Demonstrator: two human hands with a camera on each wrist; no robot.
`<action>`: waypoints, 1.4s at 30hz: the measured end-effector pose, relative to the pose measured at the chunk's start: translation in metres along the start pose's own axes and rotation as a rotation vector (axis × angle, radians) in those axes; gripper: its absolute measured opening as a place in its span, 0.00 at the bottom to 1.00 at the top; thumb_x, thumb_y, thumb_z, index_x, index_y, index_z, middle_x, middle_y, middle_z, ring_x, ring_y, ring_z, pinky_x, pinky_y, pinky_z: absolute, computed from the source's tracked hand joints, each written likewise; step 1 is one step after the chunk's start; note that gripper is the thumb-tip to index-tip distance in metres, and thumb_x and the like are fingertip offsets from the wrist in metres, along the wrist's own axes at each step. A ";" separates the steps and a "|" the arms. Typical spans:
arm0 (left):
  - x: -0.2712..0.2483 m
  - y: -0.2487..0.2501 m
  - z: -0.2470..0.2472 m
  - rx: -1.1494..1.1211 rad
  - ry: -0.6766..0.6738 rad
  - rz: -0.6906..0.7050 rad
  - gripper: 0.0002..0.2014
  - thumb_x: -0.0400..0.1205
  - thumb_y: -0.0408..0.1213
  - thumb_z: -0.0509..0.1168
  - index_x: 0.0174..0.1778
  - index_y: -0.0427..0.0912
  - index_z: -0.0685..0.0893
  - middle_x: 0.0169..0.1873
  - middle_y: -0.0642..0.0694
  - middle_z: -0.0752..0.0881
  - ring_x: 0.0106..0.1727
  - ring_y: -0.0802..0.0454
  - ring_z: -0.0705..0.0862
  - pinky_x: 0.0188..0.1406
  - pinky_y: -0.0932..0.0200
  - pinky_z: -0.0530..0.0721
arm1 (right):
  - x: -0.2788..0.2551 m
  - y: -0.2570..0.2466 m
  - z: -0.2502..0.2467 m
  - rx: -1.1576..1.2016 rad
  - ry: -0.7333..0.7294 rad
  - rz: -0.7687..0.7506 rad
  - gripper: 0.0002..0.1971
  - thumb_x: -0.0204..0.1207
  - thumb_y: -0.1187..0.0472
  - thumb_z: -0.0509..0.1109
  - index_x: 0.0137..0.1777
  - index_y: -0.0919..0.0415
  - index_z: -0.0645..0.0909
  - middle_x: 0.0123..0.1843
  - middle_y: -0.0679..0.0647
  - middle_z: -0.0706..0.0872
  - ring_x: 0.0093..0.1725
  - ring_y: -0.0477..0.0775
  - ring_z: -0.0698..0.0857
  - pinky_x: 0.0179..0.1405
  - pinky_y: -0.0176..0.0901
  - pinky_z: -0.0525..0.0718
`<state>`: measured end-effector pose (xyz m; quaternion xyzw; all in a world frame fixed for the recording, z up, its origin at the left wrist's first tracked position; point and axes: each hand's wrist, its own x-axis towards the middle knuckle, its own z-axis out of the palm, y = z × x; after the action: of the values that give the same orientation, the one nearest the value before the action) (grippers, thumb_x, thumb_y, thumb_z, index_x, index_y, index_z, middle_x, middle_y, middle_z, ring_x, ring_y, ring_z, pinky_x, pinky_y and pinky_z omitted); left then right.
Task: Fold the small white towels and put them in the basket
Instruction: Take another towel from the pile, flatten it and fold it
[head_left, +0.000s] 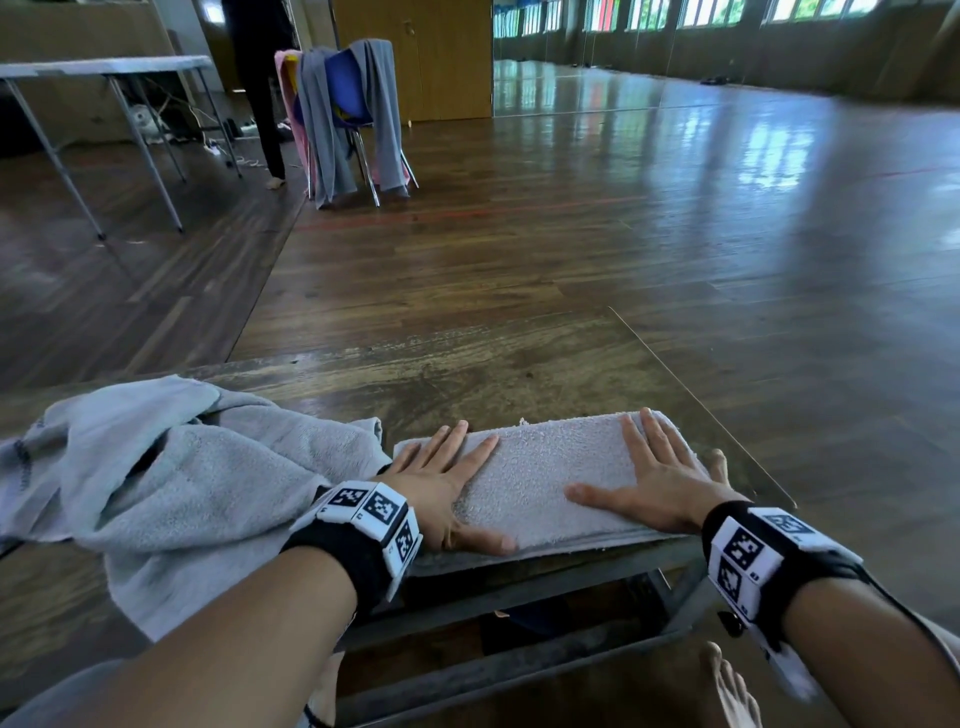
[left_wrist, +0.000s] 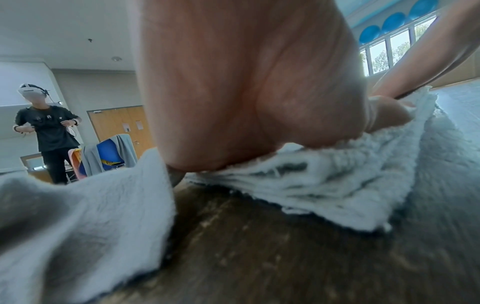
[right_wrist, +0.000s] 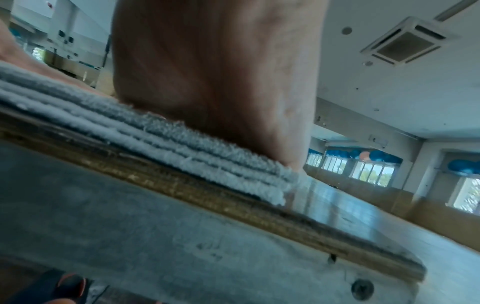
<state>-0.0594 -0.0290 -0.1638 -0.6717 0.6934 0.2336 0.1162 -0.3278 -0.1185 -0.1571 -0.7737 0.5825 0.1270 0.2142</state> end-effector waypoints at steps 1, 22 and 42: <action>0.001 0.000 0.001 0.002 0.007 -0.007 0.63 0.56 0.88 0.55 0.76 0.73 0.21 0.80 0.57 0.20 0.82 0.56 0.22 0.78 0.48 0.26 | 0.001 -0.001 0.000 -0.021 0.020 -0.001 0.75 0.43 0.04 0.44 0.87 0.45 0.27 0.88 0.44 0.24 0.87 0.46 0.27 0.82 0.73 0.30; -0.009 0.032 -0.030 -0.277 0.270 -0.181 0.31 0.79 0.56 0.66 0.72 0.50 0.60 0.62 0.38 0.81 0.60 0.39 0.80 0.61 0.43 0.77 | -0.028 -0.039 -0.011 -0.054 0.235 -0.389 0.34 0.78 0.54 0.64 0.85 0.46 0.60 0.84 0.49 0.60 0.83 0.54 0.61 0.74 0.56 0.77; -0.018 0.028 -0.031 -0.287 0.480 0.369 0.07 0.76 0.41 0.75 0.48 0.51 0.92 0.56 0.49 0.75 0.52 0.59 0.73 0.58 0.65 0.75 | -0.016 -0.007 -0.010 0.011 0.074 -0.576 0.43 0.74 0.71 0.75 0.84 0.44 0.63 0.80 0.31 0.61 0.81 0.41 0.68 0.77 0.41 0.72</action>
<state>-0.0808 -0.0287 -0.1235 -0.5800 0.7711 0.1811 -0.1903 -0.3269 -0.1081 -0.1394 -0.9103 0.3469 0.0294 0.2240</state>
